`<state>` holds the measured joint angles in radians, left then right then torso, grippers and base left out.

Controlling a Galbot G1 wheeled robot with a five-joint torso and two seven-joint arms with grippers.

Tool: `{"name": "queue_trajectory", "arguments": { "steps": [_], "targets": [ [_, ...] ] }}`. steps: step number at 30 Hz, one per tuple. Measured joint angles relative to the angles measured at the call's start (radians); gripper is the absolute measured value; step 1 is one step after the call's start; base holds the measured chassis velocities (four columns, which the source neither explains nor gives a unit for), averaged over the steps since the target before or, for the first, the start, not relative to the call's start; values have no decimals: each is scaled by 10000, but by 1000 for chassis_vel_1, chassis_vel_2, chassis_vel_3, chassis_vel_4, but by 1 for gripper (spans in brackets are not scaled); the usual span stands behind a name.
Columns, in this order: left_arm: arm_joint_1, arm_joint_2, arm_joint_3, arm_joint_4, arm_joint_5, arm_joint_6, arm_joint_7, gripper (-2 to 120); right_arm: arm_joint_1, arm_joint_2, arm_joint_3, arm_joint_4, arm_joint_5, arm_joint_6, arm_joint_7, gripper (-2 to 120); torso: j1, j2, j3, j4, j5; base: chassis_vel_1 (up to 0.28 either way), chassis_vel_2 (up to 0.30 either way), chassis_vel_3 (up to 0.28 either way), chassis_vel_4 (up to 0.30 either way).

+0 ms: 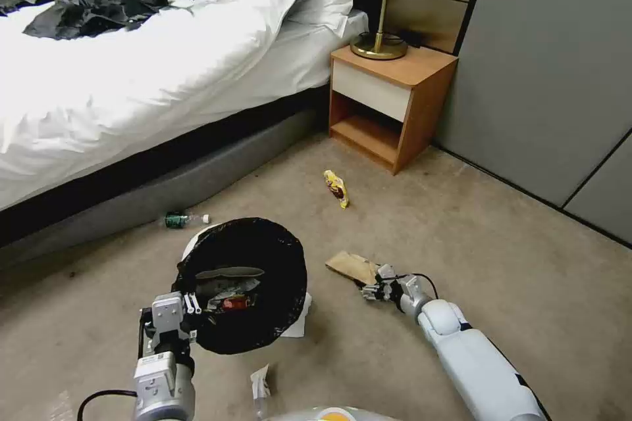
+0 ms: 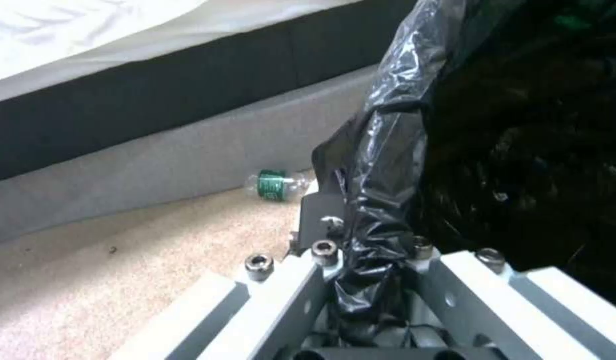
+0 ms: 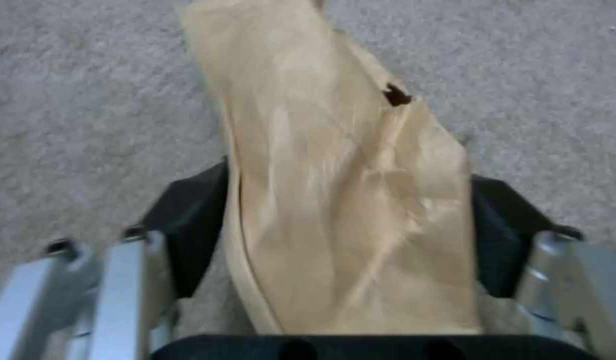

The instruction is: Pick up the trash bin, then pick up the garbage from the floor and place it into the trash bin.

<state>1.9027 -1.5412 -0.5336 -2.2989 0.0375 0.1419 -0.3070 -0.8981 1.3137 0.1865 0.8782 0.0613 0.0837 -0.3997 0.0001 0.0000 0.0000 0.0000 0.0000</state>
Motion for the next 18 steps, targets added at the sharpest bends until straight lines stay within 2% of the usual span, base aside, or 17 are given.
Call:
{"name": "queue_trajectory", "arguments": {
  "steps": [1, 4, 5, 7, 11, 15, 18],
  "targets": [
    [6, -6, 9, -4, 4, -6, -2, 0, 10, -8, 34, -32, 12, 47, 1, 65, 0, 0, 0, 0, 0, 0, 0, 0, 0],
    [7, -10, 15, -7, 8, -9, -2, 0, 10, -14, 41, -35, 17, 75, 1, 60, 0, 0, 0, 0, 0, 0, 0, 0, 0],
    [9, -16, 23, -12, 15, -15, -4, 0, -9, -41, 51, -23, 29, 108, 6, 50, -1, 1, 0, 0, 1, 0, 0, 0, 0],
    [14, -17, 28, -13, 20, -19, -6, 0, -23, -49, 54, -14, 36, 122, 9, 47, 0, 0, 0, 0, 0, 0, 0, 0, 0],
    [53, -16, 33, -28, 27, -56, -8, 0, -80, -58, 73, 81, 79, 183, 16, 26, -1, 0, 0, 0, 0, 0, 0, 0, 0],
    [73, -10, 22, -52, 27, -73, -8, 0, -111, -65, 81, 139, 103, 213, 16, 17, -1, 0, 0, 0, 0, 0, 0, 0, 0],
    [83, -4, 17, -71, 27, -95, -8, 0, -161, -72, 96, 223, 150, 246, 26, 3, 0, 0, 0, 0, 1, 0, 0, 0, 0]
  ]
}}
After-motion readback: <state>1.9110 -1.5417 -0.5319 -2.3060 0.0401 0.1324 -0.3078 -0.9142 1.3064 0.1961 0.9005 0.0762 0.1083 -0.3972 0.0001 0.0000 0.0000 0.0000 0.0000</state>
